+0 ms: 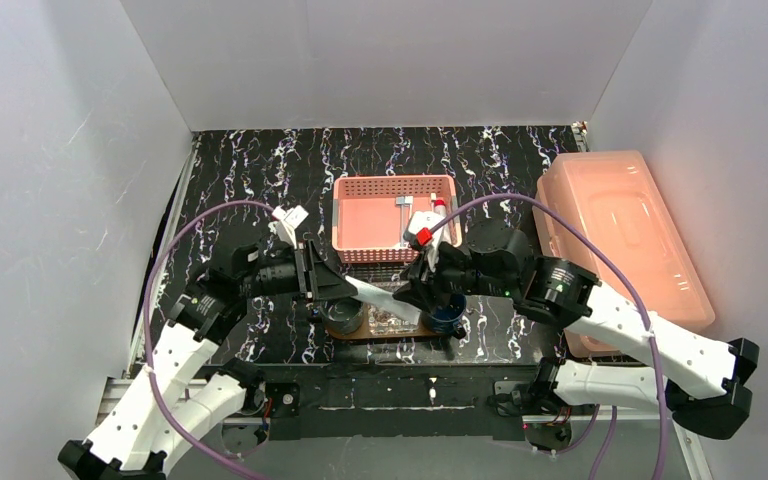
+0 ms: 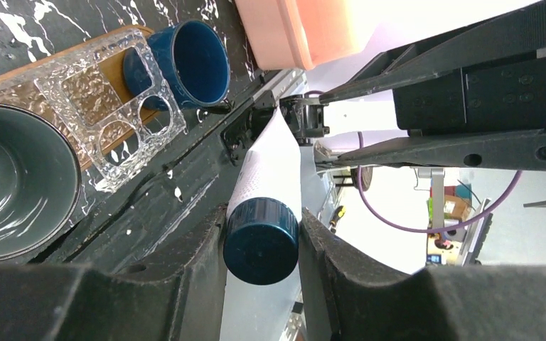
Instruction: Prepare toiletry sets of a toothbrush and toothpaste on the tray
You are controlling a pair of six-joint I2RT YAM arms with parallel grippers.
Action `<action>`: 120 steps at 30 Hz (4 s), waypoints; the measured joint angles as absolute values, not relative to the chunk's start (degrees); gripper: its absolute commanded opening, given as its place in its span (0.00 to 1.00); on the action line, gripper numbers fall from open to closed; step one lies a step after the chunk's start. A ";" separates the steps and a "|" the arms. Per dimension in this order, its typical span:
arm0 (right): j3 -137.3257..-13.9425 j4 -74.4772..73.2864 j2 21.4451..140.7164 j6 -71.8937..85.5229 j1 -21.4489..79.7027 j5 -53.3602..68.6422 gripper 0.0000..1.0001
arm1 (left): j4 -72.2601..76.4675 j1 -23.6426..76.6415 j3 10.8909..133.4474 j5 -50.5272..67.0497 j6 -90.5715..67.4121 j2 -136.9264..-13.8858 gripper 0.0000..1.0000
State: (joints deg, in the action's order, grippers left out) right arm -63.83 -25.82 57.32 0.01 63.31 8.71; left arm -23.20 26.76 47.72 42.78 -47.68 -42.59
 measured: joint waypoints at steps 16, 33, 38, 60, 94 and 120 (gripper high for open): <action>-55.94 -14.83 50.35 14.63 63.40 0.71 0.66 | -22.63 26.76 47.59 33.06 -52.12 -30.26 0.00; -50.43 -3.49 44.36 25.85 63.40 -3.22 0.72 | -12.97 26.76 45.63 32.16 -60.10 -24.69 0.00; -48.56 1.17 42.61 28.40 63.40 -0.69 0.72 | -8.84 26.76 44.77 32.47 -62.39 -23.46 0.00; -43.24 18.68 43.90 37.45 63.40 8.40 0.37 | -0.01 26.79 40.97 33.93 -66.70 -21.91 0.00; -45.17 11.53 45.30 35.77 63.40 6.96 0.01 | -12.58 26.74 43.22 32.12 -55.46 -23.90 0.85; -88.09 -42.06 70.08 17.61 63.40 -4.08 0.01 | -42.68 26.74 56.16 13.37 -27.59 -33.98 0.98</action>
